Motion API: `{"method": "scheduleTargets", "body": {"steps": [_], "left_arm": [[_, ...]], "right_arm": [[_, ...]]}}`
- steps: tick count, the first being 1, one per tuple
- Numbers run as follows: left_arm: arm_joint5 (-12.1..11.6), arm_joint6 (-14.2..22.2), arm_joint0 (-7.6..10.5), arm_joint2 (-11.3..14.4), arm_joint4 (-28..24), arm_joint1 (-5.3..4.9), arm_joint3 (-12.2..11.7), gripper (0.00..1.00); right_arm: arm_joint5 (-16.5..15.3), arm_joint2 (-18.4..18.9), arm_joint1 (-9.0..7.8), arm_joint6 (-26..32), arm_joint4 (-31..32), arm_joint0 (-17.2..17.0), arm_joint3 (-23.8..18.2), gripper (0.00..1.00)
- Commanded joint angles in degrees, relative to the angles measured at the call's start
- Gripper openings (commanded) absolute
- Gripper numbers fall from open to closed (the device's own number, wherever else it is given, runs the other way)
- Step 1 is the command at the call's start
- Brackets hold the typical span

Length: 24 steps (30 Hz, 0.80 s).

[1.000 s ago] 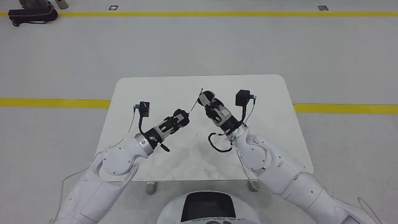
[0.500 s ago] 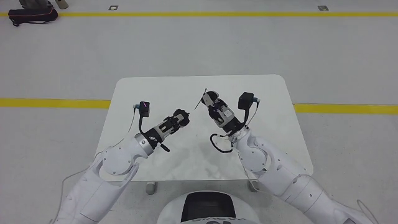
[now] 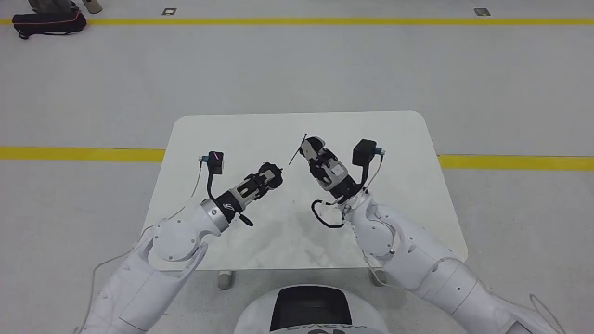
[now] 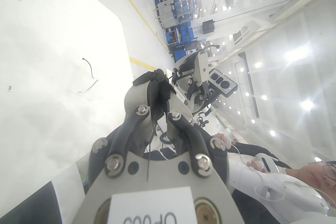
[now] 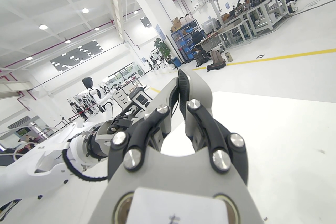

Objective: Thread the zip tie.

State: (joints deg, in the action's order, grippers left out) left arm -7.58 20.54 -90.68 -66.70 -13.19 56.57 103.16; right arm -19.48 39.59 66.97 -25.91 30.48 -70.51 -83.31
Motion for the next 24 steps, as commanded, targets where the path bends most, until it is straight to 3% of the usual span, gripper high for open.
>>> {"method": "scheduleTargets", "body": {"steps": [1,24], "left_arm": [[0.0,0.0,0.0,0.0,0.0,0.0,0.0,0.0],[0.0,0.0,0.0,0.0,0.0,0.0,0.0,0.0]], "right_arm": [[0.0,-0.3,0.07,-0.1,-0.1,0.2,0.3,0.0],[0.0,-2.1,1.0,-1.3,0.2,0.9,1.5,0.0]]}}
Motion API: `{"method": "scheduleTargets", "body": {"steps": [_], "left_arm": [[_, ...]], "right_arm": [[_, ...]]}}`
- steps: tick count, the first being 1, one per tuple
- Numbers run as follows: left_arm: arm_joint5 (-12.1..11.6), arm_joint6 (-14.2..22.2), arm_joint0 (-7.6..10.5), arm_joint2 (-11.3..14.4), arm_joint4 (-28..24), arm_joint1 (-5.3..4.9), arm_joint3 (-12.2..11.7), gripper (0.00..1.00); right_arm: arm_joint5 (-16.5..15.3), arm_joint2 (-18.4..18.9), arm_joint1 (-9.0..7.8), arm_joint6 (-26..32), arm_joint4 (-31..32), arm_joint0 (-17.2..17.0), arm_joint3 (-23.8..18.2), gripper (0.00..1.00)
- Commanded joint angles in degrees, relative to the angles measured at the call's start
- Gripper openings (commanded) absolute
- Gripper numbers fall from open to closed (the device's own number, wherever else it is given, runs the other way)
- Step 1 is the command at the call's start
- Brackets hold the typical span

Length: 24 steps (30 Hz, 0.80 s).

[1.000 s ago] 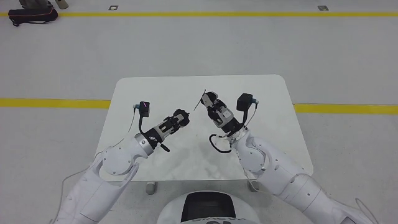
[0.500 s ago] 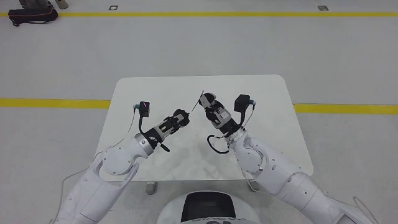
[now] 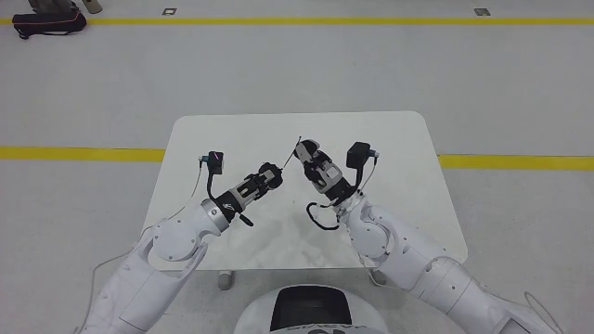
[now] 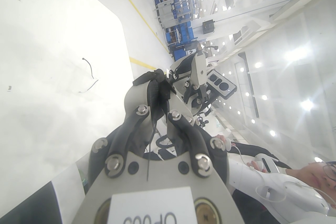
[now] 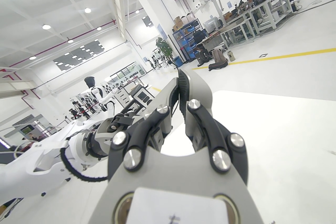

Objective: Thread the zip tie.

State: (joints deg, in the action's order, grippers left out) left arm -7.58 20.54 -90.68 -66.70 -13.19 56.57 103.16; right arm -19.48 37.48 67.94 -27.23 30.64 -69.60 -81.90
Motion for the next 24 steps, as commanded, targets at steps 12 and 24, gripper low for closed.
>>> {"method": "scheduleTargets", "body": {"steps": [12,24], "left_arm": [[0.0,0.0,0.0,0.0,0.0,0.0,0.0,0.0],[0.0,0.0,0.0,0.0,0.0,0.0,0.0,0.0]], "right_arm": [[0.0,0.3,0.4,0.4,0.1,-0.1,0.6,0.0],[0.0,0.2,0.58,0.1,0.1,0.0,0.5,0.0]]}}
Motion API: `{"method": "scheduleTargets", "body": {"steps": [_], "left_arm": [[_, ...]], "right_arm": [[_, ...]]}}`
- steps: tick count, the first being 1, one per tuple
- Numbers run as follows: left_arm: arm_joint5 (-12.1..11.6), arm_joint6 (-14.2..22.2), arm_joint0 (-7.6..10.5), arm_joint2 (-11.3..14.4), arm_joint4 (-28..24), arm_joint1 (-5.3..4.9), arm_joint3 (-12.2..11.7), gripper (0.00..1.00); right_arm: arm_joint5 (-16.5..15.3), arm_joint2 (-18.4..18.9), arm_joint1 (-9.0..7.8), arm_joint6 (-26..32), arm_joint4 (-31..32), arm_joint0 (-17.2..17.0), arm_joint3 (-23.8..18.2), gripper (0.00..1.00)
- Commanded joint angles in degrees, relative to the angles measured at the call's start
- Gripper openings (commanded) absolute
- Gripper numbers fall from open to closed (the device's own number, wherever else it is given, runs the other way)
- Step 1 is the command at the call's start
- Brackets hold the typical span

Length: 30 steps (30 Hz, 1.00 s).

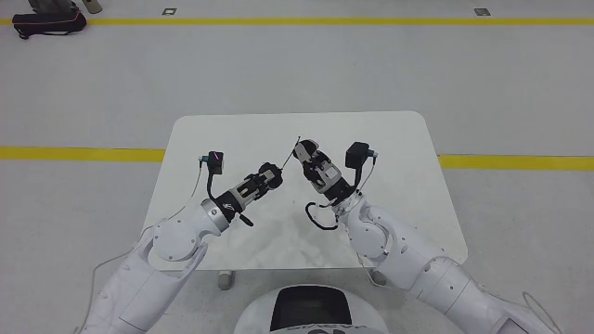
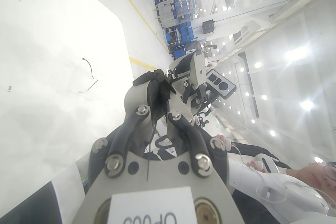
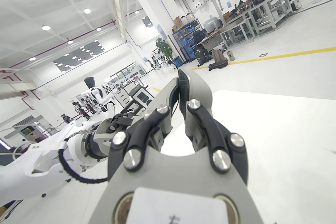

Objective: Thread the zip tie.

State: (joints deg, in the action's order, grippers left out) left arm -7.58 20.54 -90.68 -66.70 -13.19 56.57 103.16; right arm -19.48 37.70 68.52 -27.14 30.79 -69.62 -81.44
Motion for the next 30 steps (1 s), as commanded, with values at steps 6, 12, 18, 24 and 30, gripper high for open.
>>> {"method": "scheduleTargets", "body": {"steps": [6,12,18,24,30], "left_arm": [[0.0,0.0,0.0,0.0,0.0,0.0,0.0,0.0],[0.0,0.0,0.0,0.0,0.0,0.0,0.0,0.0],[0.0,0.0,0.0,0.0,0.0,0.0,0.0,0.0],[0.0,0.0,0.0,0.0,0.0,0.0,0.0,0.0],[0.0,0.0,0.0,0.0,0.0,0.0,0.0,0.0]], "right_arm": [[0.0,0.0,0.12,0.8,-0.1,0.2,0.9,0.0],[0.0,0.1,0.22,0.5,0.0,0.3,0.7,0.0],[0.0,0.1,0.01,-0.3,0.2,0.1,0.1,0.0],[0.0,-0.1,-0.26,-0.2,0.0,0.1,-0.2,0.0],[0.0,-0.5,-0.43,0.3,-0.3,0.3,-0.1,0.0]]}}
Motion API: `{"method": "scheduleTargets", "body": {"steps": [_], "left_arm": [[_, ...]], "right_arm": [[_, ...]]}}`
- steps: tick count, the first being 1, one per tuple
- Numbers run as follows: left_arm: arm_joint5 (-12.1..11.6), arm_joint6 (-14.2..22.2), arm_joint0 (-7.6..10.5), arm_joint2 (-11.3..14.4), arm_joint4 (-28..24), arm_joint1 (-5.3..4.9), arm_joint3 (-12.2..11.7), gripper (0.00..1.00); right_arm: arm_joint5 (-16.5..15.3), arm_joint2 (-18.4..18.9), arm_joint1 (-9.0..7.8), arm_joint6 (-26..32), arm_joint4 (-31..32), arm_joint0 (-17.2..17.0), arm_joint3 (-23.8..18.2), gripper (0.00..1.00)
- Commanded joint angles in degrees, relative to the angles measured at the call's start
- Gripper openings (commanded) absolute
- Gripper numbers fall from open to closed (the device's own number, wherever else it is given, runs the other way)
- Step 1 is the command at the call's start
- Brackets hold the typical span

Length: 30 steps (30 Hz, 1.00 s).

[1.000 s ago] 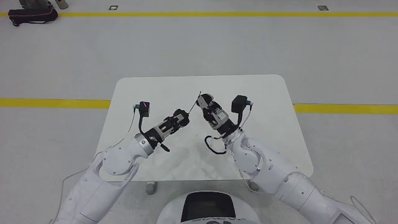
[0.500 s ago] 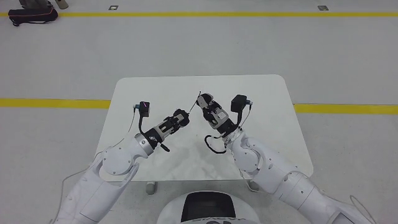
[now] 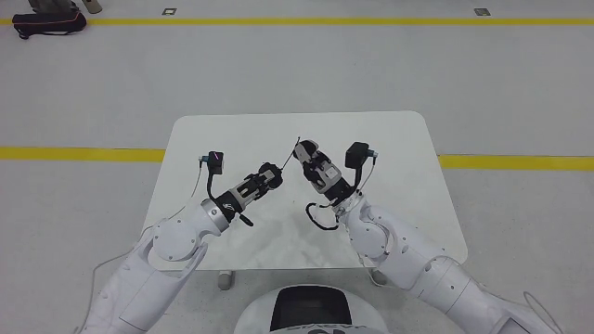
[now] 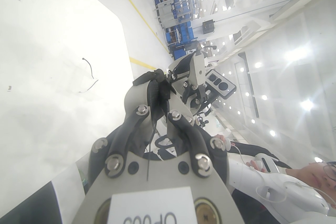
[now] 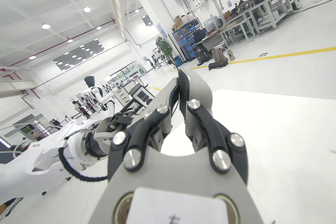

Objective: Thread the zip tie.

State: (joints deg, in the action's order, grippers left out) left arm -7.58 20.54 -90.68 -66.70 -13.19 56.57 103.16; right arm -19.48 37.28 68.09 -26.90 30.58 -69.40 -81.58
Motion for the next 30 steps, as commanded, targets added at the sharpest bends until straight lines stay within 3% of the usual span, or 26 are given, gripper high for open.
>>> {"method": "scheduleTargets", "body": {"steps": [1,30], "left_arm": [[0.0,0.0,0.0,0.0,0.0,0.0,0.0,0.0],[0.0,0.0,0.0,0.0,0.0,0.0,0.0,0.0]], "right_arm": [[0.0,-0.1,-0.01,0.2,-0.1,0.1,0.1,0.0],[0.0,-0.7,0.67,0.7,2.7,0.9,2.0,0.0]]}}
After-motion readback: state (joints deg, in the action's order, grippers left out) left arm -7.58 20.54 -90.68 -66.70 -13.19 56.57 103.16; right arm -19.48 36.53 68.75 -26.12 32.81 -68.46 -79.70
